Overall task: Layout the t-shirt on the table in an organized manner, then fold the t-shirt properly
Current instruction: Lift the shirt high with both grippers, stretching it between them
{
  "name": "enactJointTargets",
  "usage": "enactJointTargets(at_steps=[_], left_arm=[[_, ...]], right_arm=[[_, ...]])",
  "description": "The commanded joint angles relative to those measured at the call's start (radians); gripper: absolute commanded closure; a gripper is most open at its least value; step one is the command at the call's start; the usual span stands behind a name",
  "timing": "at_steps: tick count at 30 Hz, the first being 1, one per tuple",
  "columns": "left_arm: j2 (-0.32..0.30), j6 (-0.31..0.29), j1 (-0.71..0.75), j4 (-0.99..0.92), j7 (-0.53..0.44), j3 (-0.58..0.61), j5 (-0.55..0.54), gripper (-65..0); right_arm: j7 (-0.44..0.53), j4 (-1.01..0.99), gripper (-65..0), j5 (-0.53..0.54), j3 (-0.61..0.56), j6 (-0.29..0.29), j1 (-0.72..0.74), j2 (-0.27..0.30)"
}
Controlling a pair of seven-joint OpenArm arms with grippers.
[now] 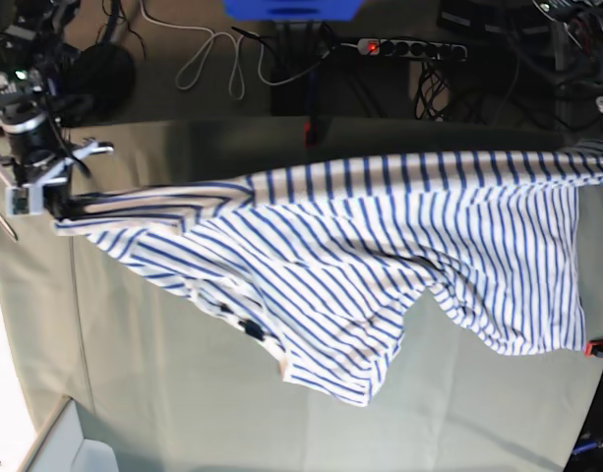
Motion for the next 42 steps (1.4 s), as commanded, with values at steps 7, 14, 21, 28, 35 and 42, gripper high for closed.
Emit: enactJointTargets(at_steps=[7, 14, 21, 28, 35, 42], left_arm=[[0.002, 0.007, -0.028, 0.05, -0.065, -0.007, 0.014, 0.0], [-0.021, 0.007, -0.148, 0.047, -0.058, -0.004, 0.014, 0.0], [-0.173, 0.009, -0.271, 0.046, -0.058, 0.164, 0.025, 0.0], [-0.313, 0.014, -0.482, 0.033, -0.056, 0.324, 0.028, 0.0], [-0.437, 0.014, -0.7, 0.007, -0.056, 0.444, 0.03, 0.0], [-0.497, 0.014, -0.843, 0.006, -0.056, 0.467, 0.03, 0.0]], right_arm=[[0.126, 0.067, 0.0, 0.023, 0.212, 0.16, -0.009, -0.051], [0.131, 0.141, 0.0, 0.182, 0.227, 0.16, -0.006, -0.057], [0.121, 0.14, 0.0, 0.205, 0.129, 0.16, 0.117, -0.069], [0.112, 0.135, 0.0, 0.185, 0.055, 0.16, 0.374, -0.126], [0.005, 0.081, 0.0, 0.133, 0.028, 0.124, 0.687, -0.135], [0.009, 0.083, 0.0, 0.135, 0.015, 0.09, 0.894, -0.134]])
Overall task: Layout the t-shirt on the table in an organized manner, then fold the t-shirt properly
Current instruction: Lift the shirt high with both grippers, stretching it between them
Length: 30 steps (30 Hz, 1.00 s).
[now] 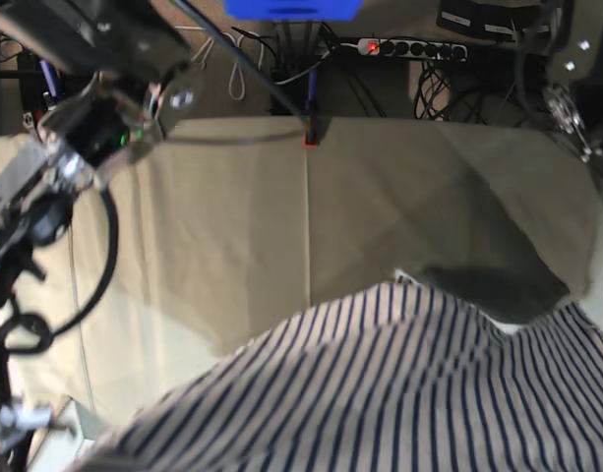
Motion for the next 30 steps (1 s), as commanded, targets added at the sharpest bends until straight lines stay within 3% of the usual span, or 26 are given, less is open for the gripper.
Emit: enactJointTargets(at_steps=[1, 8, 16, 23, 30], left_arm=[[-0.017, -0.006, -0.035, 0.016, -0.028, -0.001, -0.003, 0.0], [-0.078, -0.007, -0.044, 0.016, -0.028, -0.001, -0.006, 0.0], [-0.066, -0.006, -0.07, 0.021, -0.028, -0.004, -0.007, 0.0], [0.022, -0.006, -0.026, 0.01, -0.028, -0.004, -0.004, 0.0], [0.117, -0.007, -0.018, -0.066, -0.03, -0.007, -0.003, 0.0]], right_arm=[[0.041, 0.02, 0.0, 0.022, -0.007, -0.011, 0.065, 0.003], [0.041, 0.042, 0.0, 0.023, -0.007, -0.011, 0.223, 0.0], [0.039, 0.043, 0.0, 0.023, -0.007, -0.011, 0.31, 0.008], [0.038, 0.014, 0.0, 0.02, -0.009, -0.011, 0.266, 0.028], [0.036, -0.172, 0.0, 0.019, -0.055, -0.011, 0.298, 0.075]])
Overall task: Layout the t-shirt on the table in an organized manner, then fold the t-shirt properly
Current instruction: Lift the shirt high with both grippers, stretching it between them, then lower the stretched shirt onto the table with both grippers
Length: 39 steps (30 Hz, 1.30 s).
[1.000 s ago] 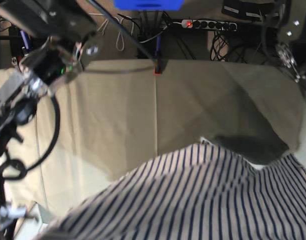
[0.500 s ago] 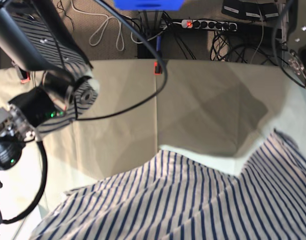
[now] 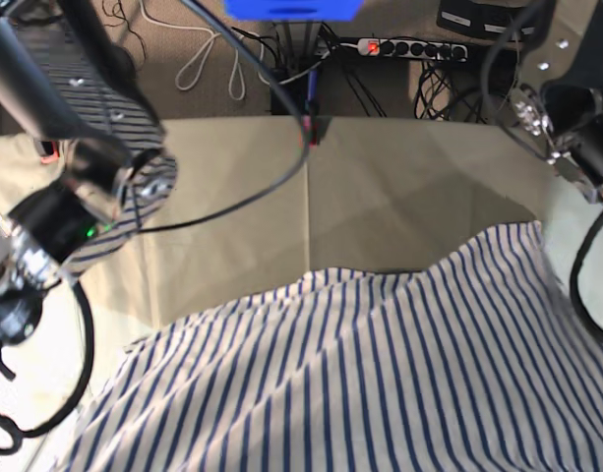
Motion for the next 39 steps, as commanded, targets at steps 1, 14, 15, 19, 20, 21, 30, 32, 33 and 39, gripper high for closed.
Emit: enactJointTargets(at_steps=[1, 14, 15, 19, 20, 21, 30, 32, 33, 39], left_arm=[[-0.011, -0.006, -0.032, -0.012, -0.028, -0.002, -0.003, 0.0], [-0.022, -0.009, -0.205, -0.562, -0.034, 0.001, -0.004, 0.0], [-0.022, -0.009, -0.219, -0.601, -0.034, 0.001, -0.004, 0.0], [-0.022, -0.009, -0.28, -0.728, -0.034, 0.001, -0.004, 0.0], [-0.022, -0.009, -0.299, -0.76, -0.036, 0.001, -0.004, 0.0], [-0.02, -0.009, -0.32, -0.794, -0.036, 0.001, -0.004, 0.0], [-0.034, -0.009, -0.426, -0.989, -0.034, 0.003, -0.004, -14.6], [-0.037, -0.009, -0.426, -0.998, -0.034, 0.003, -0.004, -24.8], [-0.039, -0.009, -0.426, -1.001, -0.038, 0.001, -0.006, -28.2], [-0.034, -0.009, -0.386, -1.01, -0.205, 0.011, -0.004, -30.2]], right_arm=[[0.031, -0.021, 0.0, 0.017, -0.021, -0.009, 0.036, 0.018], [0.074, -0.649, -0.3, 0.016, -0.165, -0.151, 0.195, 0.115], [0.091, -0.701, -0.4, 0.016, -0.165, -0.151, 0.208, 0.116], [0.148, -0.893, -0.4, 0.016, -0.165, -0.151, 0.27, 0.139], [0.168, -0.948, -0.4, 0.016, -0.165, -0.151, 0.293, 0.141], [0.196, -1.012, -0.5, 0.016, -0.165, -0.151, 0.321, 0.144], [0.355, -1.399, -20.5, -0.024, -0.27, -0.153, 0.468, 0.159], [0.378, -1.391, -29.1, -0.024, -0.291, -0.153, 0.462, 0.158], [0.381, -1.39, -31.9, -0.024, -0.296, -0.154, 0.461, 0.158], [0.38, -1.39, -34.1, -0.024, -0.299, -0.154, 0.429, 0.164]])
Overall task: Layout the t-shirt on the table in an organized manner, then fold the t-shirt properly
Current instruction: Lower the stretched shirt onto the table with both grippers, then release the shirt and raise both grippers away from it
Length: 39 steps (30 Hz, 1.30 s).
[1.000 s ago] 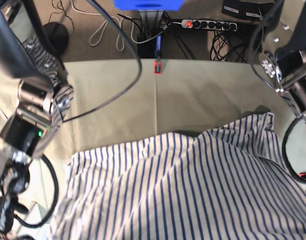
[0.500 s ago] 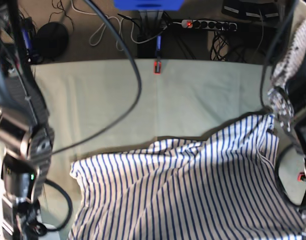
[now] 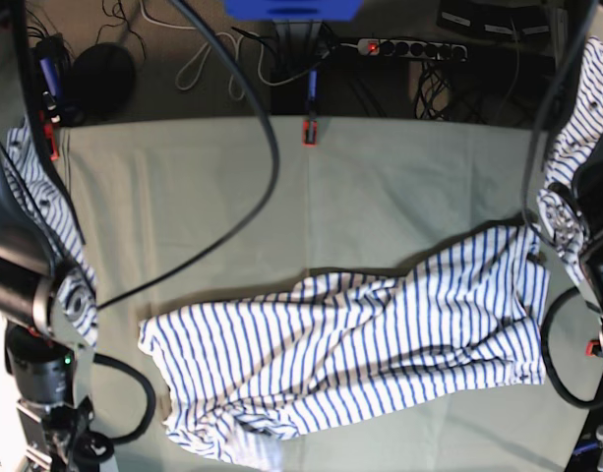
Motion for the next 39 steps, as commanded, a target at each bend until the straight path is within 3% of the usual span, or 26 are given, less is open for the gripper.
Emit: enactJointTargets(at_steps=[1, 8, 13, 22, 26, 30, 39], left_arm=[[-0.01, -0.011, -0.022, 0.017, -0.012, 0.018, -0.01, -30.2], [-0.007, -0.007, 0.215, 0.126, -0.014, 0.039, -0.018, -30.2], [0.041, -0.007, 0.444, 0.285, -0.011, 0.038, -0.018, -30.0], [0.056, -0.012, 0.809, 0.43, -0.015, 0.044, -0.018, -30.0], [0.05, -0.012, 0.871, 0.414, -0.015, 0.044, -0.007, -30.0], [0.049, -0.012, 0.864, 0.342, -0.011, 0.044, -0.007, -29.9], [0.049, -0.012, 0.857, 0.35, -0.011, 0.151, -0.007, -29.8]], right_arm=[[0.023, 0.018, -34.1, 0.01, 0.0, 0.005, 0.028, 0.007], [0.022, 0.019, -34.1, 0.014, 0.006, 0.005, -0.122, 0.025], [0.026, 0.022, -34.0, 0.014, 0.006, 0.005, -0.238, 0.031], [-0.003, 0.372, -34.0, 0.016, 0.007, 0.005, -0.547, 0.002], [-0.092, 0.583, -34.0, 0.017, 0.009, 0.005, -0.673, -0.007], [-0.121, 0.753, -34.0, 0.017, 0.009, 0.006, -0.785, -0.053], [-0.202, 0.942, -34.0, 0.016, 0.007, 0.006, -0.903, -0.085]])
